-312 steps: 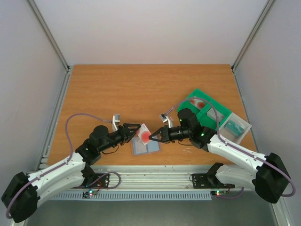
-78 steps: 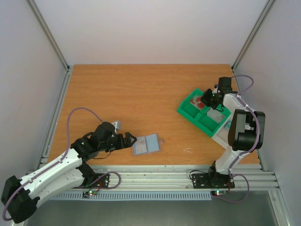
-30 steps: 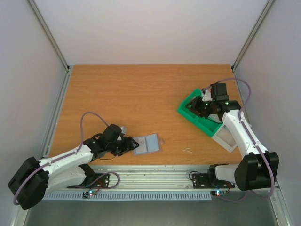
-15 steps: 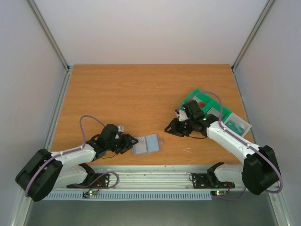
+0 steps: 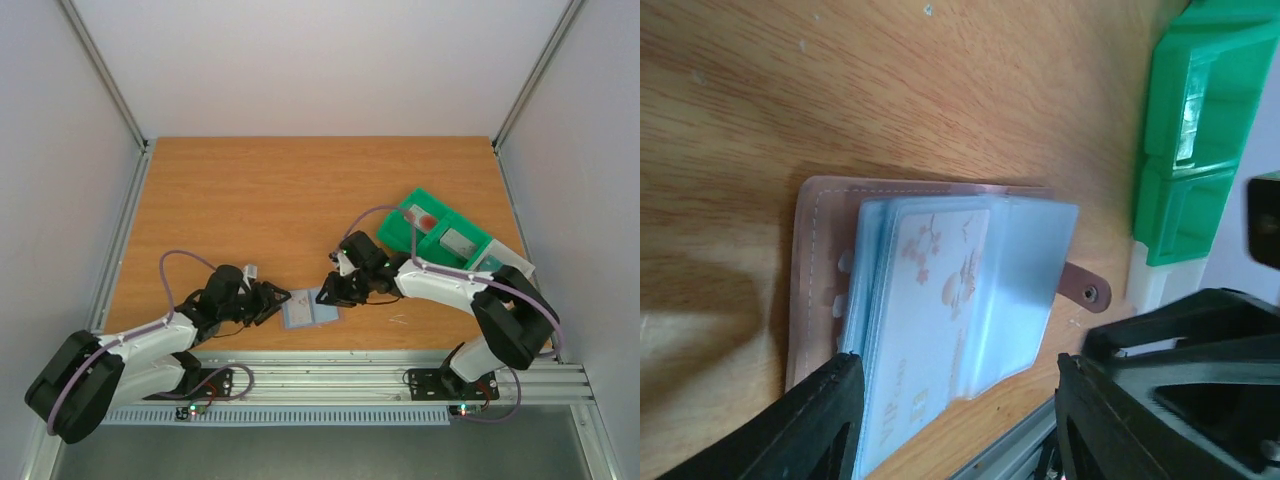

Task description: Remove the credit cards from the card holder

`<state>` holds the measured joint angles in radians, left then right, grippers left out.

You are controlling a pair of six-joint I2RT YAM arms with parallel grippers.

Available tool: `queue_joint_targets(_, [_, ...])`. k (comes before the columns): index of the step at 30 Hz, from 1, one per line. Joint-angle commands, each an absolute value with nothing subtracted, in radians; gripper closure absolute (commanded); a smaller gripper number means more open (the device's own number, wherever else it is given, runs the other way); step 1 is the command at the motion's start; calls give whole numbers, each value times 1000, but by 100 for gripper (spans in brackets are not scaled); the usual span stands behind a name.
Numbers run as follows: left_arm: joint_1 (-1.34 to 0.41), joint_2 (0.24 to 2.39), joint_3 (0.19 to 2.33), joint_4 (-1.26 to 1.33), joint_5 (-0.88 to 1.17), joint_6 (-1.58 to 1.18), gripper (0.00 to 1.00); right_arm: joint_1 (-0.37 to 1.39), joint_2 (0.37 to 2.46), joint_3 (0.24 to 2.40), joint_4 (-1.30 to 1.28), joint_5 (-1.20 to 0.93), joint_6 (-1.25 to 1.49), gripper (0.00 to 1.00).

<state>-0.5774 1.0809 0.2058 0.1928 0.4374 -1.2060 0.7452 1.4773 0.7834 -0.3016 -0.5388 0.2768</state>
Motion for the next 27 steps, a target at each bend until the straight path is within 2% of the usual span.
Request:
queue_joint_targets(1, [-568, 1021, 186, 184, 422, -1234, 47, 788, 1558, 819, -216, -531, 307, 77])
queue_joint_targets(7, [-567, 972, 195, 143, 418, -1241, 46, 804, 1658, 846, -172, -537, 309, 78])
queue_joint_targets(16, [-567, 1057, 243, 114, 461, -1178, 46, 821, 1766, 873, -158, -523, 310, 79])
queue_joint_targets(22, [-568, 1110, 232, 232, 513, -1188, 43, 821, 1770, 850, -152, -490, 311, 90])
queue_joint_targets(27, [-569, 1106, 235, 257, 522, -1194, 40, 821, 1762, 797, -76, -485, 345, 96])
